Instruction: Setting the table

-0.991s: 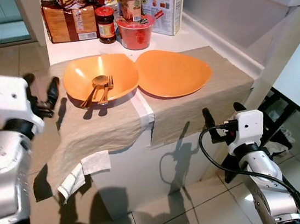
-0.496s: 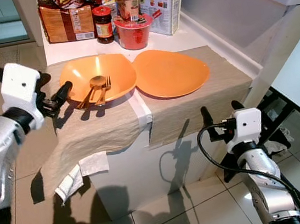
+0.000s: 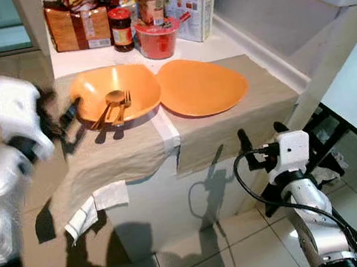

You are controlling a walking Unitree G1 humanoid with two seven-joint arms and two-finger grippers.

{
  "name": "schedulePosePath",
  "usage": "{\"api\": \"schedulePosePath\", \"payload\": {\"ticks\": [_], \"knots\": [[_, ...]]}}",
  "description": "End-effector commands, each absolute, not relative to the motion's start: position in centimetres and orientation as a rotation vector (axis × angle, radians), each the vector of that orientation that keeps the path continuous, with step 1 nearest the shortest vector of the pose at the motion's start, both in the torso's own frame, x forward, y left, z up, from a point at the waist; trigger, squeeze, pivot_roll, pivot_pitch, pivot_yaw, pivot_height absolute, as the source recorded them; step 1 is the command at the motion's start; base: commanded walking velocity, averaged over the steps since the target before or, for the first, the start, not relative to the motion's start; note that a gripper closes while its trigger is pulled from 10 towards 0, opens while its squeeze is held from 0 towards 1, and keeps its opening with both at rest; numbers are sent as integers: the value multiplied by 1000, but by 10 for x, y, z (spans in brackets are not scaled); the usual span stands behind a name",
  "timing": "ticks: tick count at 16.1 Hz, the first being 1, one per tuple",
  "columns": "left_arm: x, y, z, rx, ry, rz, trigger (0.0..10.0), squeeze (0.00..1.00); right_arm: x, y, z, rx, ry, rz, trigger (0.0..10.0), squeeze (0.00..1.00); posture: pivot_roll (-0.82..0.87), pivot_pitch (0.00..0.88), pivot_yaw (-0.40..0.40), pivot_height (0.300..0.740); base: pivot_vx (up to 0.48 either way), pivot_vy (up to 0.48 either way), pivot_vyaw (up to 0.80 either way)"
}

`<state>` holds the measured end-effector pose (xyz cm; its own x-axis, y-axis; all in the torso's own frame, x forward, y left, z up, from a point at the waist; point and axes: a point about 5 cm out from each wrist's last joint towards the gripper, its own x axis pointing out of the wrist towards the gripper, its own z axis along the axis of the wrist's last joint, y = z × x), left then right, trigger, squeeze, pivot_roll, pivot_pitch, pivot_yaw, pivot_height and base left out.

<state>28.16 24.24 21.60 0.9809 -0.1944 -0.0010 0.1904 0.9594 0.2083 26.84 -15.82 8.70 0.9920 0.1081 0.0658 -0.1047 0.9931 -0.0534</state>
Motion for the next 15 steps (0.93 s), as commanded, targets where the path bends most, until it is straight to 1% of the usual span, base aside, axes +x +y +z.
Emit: {"api": "schedulePosePath", "payload": {"ticks": [1,7,8,10,11,13,15], "knots": [[278,237,221,208,-53,-177,10000,0,270,-161,88,-62,-76,109,10000,0,176,0,-104,740,0,0,0],[276,239,229,207,-45,-181,10000,0,270,-159,87,-64,-73,120,10000,0,182,0,-106,740,0,0,0],[276,237,229,201,-48,-185,10000,0,270,-158,87,-63,-73,121,10000,0,182,0,-106,740,0,0,0],[278,229,226,245,-18,-199,10000,0,271,-156,88,-63,-78,128,10000,0,181,0,-102,740,0,0,0],[288,233,237,270,-10,-197,10000,0,273,-154,90,-64,-85,130,10000,0,180,0,-90,740,0,0,0],[296,237,245,324,19,-204,10000,0,273,-154,89,-60,-87,119,10000,0,179,0,-73,740,0,0,0],[302,236,253,367,60,-242,10000,0,272,-152,88,-52,-87,111,10000,0,178,0,-59,740,0,0,0]]}}
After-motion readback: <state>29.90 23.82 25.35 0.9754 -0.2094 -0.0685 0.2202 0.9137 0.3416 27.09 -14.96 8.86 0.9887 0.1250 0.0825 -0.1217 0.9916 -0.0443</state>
